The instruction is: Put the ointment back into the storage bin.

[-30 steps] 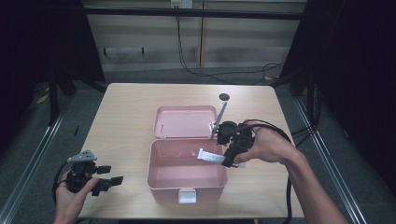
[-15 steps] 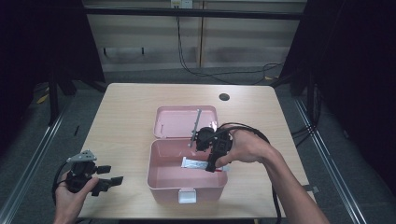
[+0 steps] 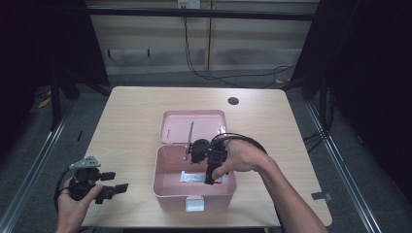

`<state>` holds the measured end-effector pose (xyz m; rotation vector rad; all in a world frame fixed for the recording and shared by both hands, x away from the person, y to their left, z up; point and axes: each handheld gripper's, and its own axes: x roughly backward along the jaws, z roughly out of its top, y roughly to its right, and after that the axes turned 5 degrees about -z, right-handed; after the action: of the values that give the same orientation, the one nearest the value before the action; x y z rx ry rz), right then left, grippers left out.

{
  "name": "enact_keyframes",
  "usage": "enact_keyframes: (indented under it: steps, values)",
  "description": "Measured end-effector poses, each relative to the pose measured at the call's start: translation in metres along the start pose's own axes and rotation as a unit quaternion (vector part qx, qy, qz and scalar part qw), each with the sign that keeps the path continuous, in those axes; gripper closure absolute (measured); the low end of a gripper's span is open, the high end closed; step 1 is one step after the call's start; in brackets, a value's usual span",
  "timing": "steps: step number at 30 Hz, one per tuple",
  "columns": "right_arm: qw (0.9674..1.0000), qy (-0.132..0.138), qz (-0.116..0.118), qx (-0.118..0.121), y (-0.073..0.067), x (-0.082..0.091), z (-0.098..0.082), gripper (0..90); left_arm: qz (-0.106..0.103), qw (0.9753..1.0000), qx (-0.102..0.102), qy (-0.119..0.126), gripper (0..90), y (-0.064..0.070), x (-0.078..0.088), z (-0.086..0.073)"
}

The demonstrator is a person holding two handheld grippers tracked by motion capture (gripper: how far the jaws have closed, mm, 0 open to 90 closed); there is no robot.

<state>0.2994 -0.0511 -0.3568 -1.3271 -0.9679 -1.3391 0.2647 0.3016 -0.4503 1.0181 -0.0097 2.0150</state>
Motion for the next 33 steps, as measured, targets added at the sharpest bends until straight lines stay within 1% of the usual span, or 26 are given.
enact_keyframes:
  steps: [2, 3, 5, 6, 8, 9, 11, 12, 13, 14, 15, 18, 20, 21, 24, 25, 26, 29, 30, 31, 32, 33]
  values:
    - [1.0, 0.0, 0.0, 0.002, 0.0, -0.001, 0.001, 71.1, -0.001, 1.0, 0.001, 0.001, 22.8, 0.0, 0.0, 0.0]
    - [1.0, 0.005, -0.005, 0.005, 0.0, -0.005, 0.005, 71.2, -0.001, 1.0, 0.001, 0.001, 22.8, 0.0, 0.001, 0.0]
    - [1.0, 0.007, -0.003, 0.004, -0.001, -0.008, 0.006, 71.1, -0.001, 1.0, 0.001, 0.001, 22.8, 0.0, 0.001, 0.0]
    - [0.9999, 0.01, -0.002, 0.008, -0.001, -0.01, 0.007, 71.1, -0.001, 1.0, 0.002, 0.001, 22.8, 0.0, 0.0, 0.0]
    - [0.9999, 0.01, -0.002, 0.006, -0.001, -0.012, 0.008, 71.2, -0.001, 1.0, 0.0, 0.0, 22.8, 0.0, 0.0, 0.0]
    - [0.9999, 0.008, 0.003, 0.011, -0.001, -0.016, 0.01, 71.1, -0.001, 1.0, 0.0, 0.0, 22.8, 0.0, 0.0, 0.0]
    - [0.9999, 0.009, 0.004, 0.013, -0.001, -0.018, 0.011, 71.1, 0.0, 1.0, 0.0, 0.001, 22.8, 0.0, 0.0, 0.0]
    - [0.9999, 0.003, 0.006, 0.015, 0.0, -0.022, 0.013, 71.1, -0.001, 1.0, 0.001, 0.001, 22.8, 0.0, 0.0, 0.0]
    - [0.9999, 0.003, 0.006, 0.015, 0.0, -0.022, 0.013, 71.1, -0.001, 1.0, 0.001, 0.001, 22.8, 0.0, 0.0, 0.0]
    - [0.9999, 0.002, 0.01, 0.009, -0.001, -0.024, 0.014, 71.1, -0.001, 1.0, 0.001, 0.001, 22.8, 0.0, 0.0, 0.0]
    - [0.9999, 0.0, 0.012, 0.013, 0.0, -0.029, 0.016, 71.1, -0.002, 1.0, -0.001, 0.0, 22.8, 0.0, 0.0, 0.0]
    - [0.9996, 0.0, 0.019, 0.018, 0.001, -0.033, 0.017, 71.1, -0.004, 1.0, -0.002, -0.001, 22.8, 0.001, 0.0, 0.0]
    - [0.9996, -0.003, 0.022, 0.015, 0.001, -0.034, 0.018, 71.1, -0.002, 1.0, -0.002, -0.001, 22.8, 0.001, -0.001, 0.0]
    - [0.9994, 0.001, 0.024, 0.024, 0.0, -0.038, 0.018, 71.1, -0.002, 1.0, -0.002, -0.001, 22.8, 0.001, -0.001, 0.0]
    - [0.9995, 0.004, 0.022, 0.024, 0.0, -0.04, 0.02, 71.1, -0.003, 1.0, -0.002, -0.001, 22.8, 0.001, 0.0, 0.0]
    - [0.9992, 0.007, 0.025, 0.029, 0.0, -0.043, 0.02, 71.1, -0.001, 1.0, -0.003, -0.002, 22.8, 0.001, 0.0, 0.0]
    - [0.9992, 0.007, 0.025, 0.029, 0.0, -0.043, 0.02, 71.1, -0.001, 1.0, -0.003, -0.002, 22.8, 0.001, 0.0, 0.0]
    - [0.9989, 0.0, 0.036, 0.029, 0.0, -0.047, 0.021, 71.1, -0.001, 1.0, -0.002, -0.001, 22.8, 0.001, -0.001, 0.0]
    - [0.9989, 0.002, 0.034, 0.034, 0.0, -0.049, 0.021, 71.1, -0.003, 1.0, -0.002, -0.002, 22.8, 0.0, 0.0, 0.0]
    - [0.9988, -0.003, 0.038, 0.032, -0.001, -0.051, 0.021, 71.1, -0.003, 1.0, -0.002, -0.002, 22.8, 0.0, 0.0, 0.0]
    - [0.9986, -0.007, 0.039, 0.035, 0.0, -0.052, 0.021, 71.1, -0.004, 1.0, -0.001, -0.001, 22.8, 0.001, 0.0, 0.0]
    - [0.9986, -0.007, 0.04, 0.033, -0.001, -0.054, 0.021, 71.1, -0.004, 1.0, -0.002, -0.002, 22.8, 0.001, 0.0, 0.0]
